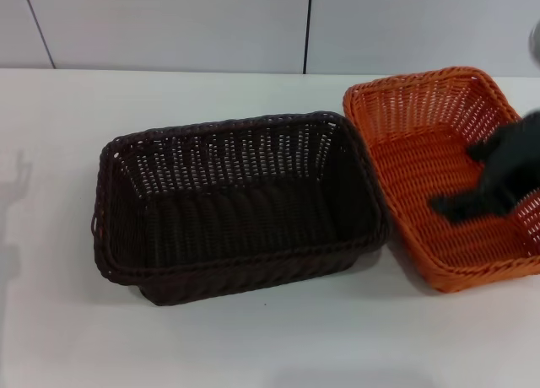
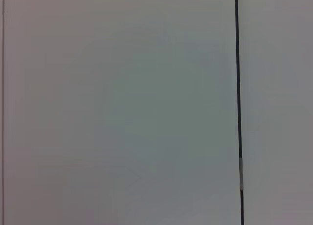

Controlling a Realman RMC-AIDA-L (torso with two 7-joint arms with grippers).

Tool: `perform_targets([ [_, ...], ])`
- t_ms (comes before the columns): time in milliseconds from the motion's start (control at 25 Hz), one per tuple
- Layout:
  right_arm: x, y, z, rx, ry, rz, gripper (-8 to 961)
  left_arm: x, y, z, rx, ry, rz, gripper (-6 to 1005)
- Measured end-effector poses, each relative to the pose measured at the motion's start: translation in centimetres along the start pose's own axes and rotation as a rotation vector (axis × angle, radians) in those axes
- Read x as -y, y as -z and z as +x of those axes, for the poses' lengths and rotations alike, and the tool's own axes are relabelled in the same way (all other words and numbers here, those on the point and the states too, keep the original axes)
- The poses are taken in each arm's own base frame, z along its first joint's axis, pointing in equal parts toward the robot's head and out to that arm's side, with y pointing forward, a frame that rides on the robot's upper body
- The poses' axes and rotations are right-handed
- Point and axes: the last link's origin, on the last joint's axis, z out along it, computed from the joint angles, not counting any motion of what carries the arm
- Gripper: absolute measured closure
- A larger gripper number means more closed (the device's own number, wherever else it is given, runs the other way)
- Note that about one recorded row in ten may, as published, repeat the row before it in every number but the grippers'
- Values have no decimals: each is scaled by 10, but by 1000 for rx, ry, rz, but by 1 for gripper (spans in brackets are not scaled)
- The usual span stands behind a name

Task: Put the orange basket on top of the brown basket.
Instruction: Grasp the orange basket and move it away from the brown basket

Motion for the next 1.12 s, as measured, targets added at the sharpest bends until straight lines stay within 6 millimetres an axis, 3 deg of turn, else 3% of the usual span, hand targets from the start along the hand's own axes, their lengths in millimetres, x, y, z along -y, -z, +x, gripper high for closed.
perform_targets([
  [400, -20, -21, 19, -174, 73, -85, 154, 5, -5, -4, 41, 9, 28, 186],
  [720, -11, -28, 32, -266, 70, -20, 155, 7, -5, -6, 52, 21, 45, 186],
  [1120, 5, -63, 46, -371, 54, 14, 155, 11, -4, -7, 58, 25, 57, 186],
])
